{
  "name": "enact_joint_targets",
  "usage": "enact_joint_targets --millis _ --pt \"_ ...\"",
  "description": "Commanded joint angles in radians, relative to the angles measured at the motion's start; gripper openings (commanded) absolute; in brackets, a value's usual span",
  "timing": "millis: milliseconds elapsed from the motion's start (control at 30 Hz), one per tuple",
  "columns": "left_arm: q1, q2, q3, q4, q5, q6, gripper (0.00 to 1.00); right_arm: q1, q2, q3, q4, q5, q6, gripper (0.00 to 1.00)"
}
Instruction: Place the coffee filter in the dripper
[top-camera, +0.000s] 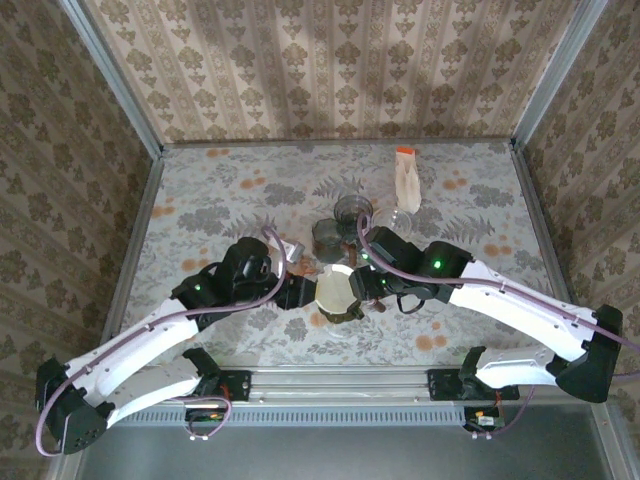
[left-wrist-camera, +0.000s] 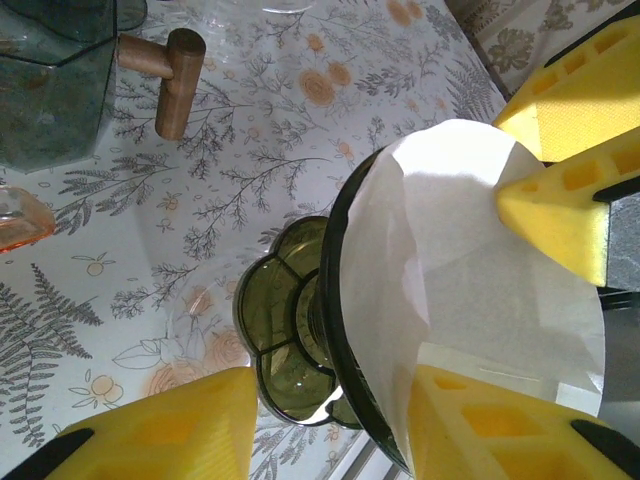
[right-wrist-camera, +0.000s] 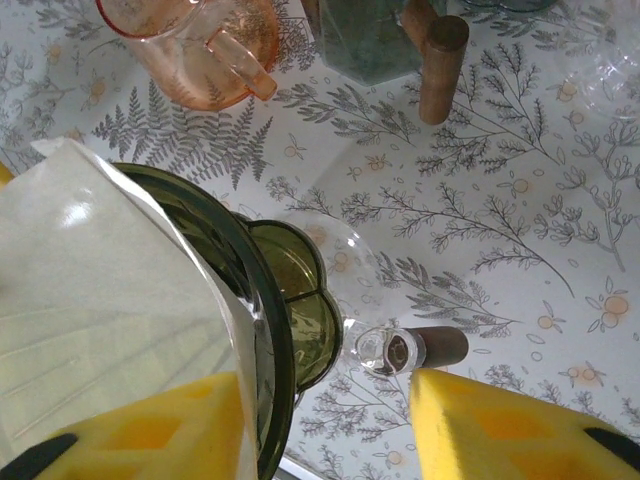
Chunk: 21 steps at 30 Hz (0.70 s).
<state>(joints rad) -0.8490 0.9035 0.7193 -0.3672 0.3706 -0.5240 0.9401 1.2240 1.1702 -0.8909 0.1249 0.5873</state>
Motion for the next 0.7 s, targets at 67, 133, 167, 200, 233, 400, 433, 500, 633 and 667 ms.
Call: enact_joint_targets --millis 67,133,167,200,233,400,433,500,633,667 --pt "0.005 -0.014 -0.014 0.014 0.014 -0.003 0.45 0.006 -0.023 -0.051 0.031 0.021 0.006 0.51" --pt "0.004 -0.009 -0.018 0.025 0.017 -0.005 0.45 0.006 -0.034 -0.081 0.065 0.016 0.012 0.51" --pt "0.005 -0.006 -0.018 0.029 0.02 -0.005 0.45 0.005 -0.036 -0.093 0.076 0.015 0.014 0.51" --pt "0.004 -0.002 -0.018 0.034 0.023 -0.005 0.45 0.006 -0.036 -0.104 0.087 0.016 0.015 0.51" --pt "0.004 0.002 -0.017 0.037 0.025 -0.005 0.46 0.006 -0.033 -0.111 0.09 0.02 0.016 0.51" --pt "0.005 0.004 -0.014 0.04 0.026 -0.005 0.46 0.007 -0.017 -0.112 0.09 0.024 0.013 0.51" --pt "0.004 0.003 -0.014 0.04 0.024 -0.006 0.46 0.006 -0.017 -0.108 0.09 0.024 0.013 0.51" --pt "0.004 0.003 -0.012 0.041 0.024 -0.006 0.47 0.007 -0.021 -0.085 0.08 0.03 0.007 0.54" --pt "0.004 0.005 -0.014 0.046 0.024 -0.006 0.47 0.004 -0.03 -0.004 0.044 0.044 -0.001 0.67" --pt "0.005 0.005 -0.014 0.047 0.024 -0.005 0.47 0.003 -0.024 0.012 0.039 0.039 -0.003 0.69"
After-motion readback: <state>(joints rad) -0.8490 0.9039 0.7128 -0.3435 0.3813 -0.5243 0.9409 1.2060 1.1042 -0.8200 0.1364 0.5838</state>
